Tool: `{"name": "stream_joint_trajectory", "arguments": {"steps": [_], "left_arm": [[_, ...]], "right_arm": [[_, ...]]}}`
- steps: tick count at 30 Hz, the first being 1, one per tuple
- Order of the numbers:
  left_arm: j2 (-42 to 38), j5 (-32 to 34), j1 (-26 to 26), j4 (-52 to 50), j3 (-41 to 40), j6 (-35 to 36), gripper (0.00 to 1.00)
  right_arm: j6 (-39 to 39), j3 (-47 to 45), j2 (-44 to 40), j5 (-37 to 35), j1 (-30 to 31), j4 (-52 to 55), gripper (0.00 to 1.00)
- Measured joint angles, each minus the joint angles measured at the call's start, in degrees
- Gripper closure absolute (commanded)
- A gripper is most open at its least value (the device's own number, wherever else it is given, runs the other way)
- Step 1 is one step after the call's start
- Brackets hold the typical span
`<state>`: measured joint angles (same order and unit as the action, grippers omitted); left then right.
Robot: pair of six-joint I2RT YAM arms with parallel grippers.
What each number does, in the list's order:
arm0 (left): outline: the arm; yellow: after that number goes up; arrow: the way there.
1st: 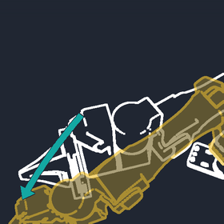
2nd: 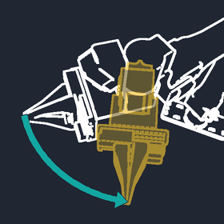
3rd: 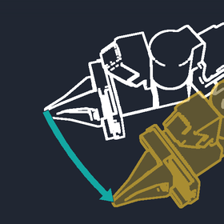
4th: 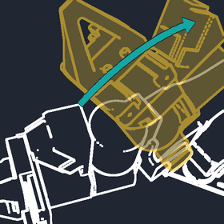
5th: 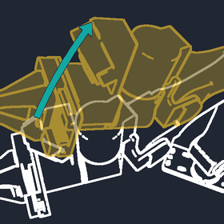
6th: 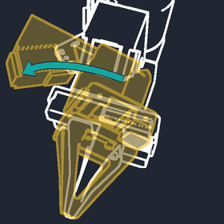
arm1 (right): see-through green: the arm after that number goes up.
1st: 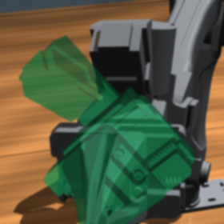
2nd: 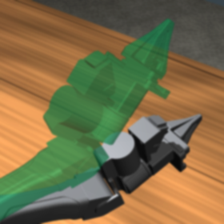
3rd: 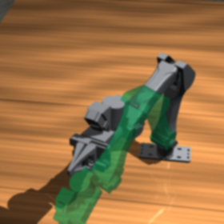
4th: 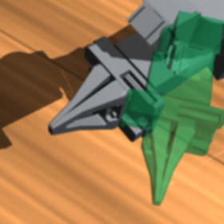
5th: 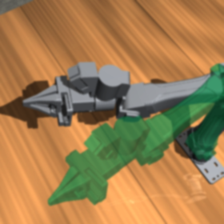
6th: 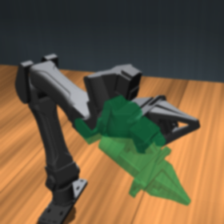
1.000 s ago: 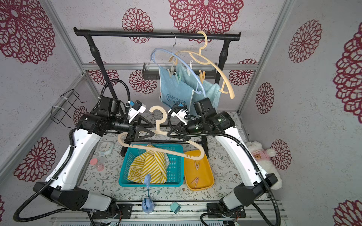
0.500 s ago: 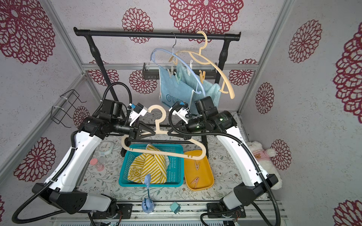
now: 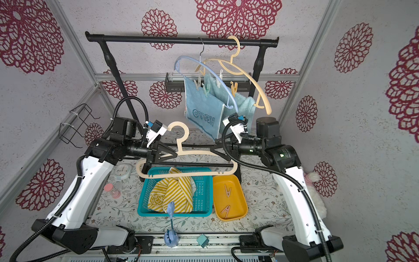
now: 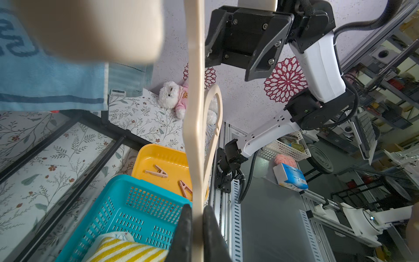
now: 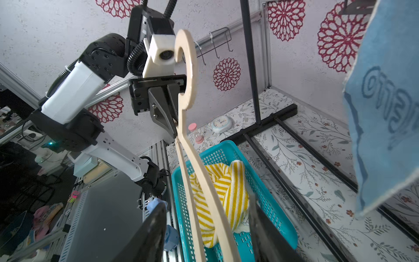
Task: Remove the clothespins securing towels to the hanger
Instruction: Place the hanger on the clothesline.
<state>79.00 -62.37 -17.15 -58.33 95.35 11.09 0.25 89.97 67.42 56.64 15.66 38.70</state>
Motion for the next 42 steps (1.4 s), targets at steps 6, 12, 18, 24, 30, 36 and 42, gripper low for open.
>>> {"name": "stream_joint_trajectory", "arguments": {"steps": [6, 12, 18, 24, 30, 36, 42], "left_arm": [[-1.70, -0.07, 1.75, -0.98, 1.46, 0.48, 1.00], [-2.82, -0.26, 3.08, -2.19, 4.26, 1.36, 1.00], [-3.19, -0.28, 3.85, -2.43, 4.81, 1.31, 1.00], [-3.19, -0.11, 4.24, -1.77, 4.90, 0.79, 1.00], [-3.19, 0.17, 4.37, -0.70, 5.25, -0.09, 1.00], [-3.26, 0.83, 4.74, -0.39, 5.97, -0.50, 1.00], [-3.93, 3.48, 4.81, 2.38, 5.70, -2.58, 0.45]], "right_arm": [[5.57, -9.84, -7.04, 5.14, -6.80, -6.34, 0.43], [8.17, -12.39, -7.21, 8.20, -7.91, -8.63, 0.46], [9.35, -12.79, -7.08, 9.84, -8.02, -9.94, 0.58], [11.98, -14.73, -7.15, 11.76, -8.02, -13.42, 0.73], [13.86, -15.89, -7.13, 12.74, -8.02, -15.82, 0.81], [15.82, -16.20, -7.37, 14.23, -7.98, -18.34, 1.00], [18.53, -16.37, -7.74, 13.35, -8.02, -21.77, 1.00]]}}
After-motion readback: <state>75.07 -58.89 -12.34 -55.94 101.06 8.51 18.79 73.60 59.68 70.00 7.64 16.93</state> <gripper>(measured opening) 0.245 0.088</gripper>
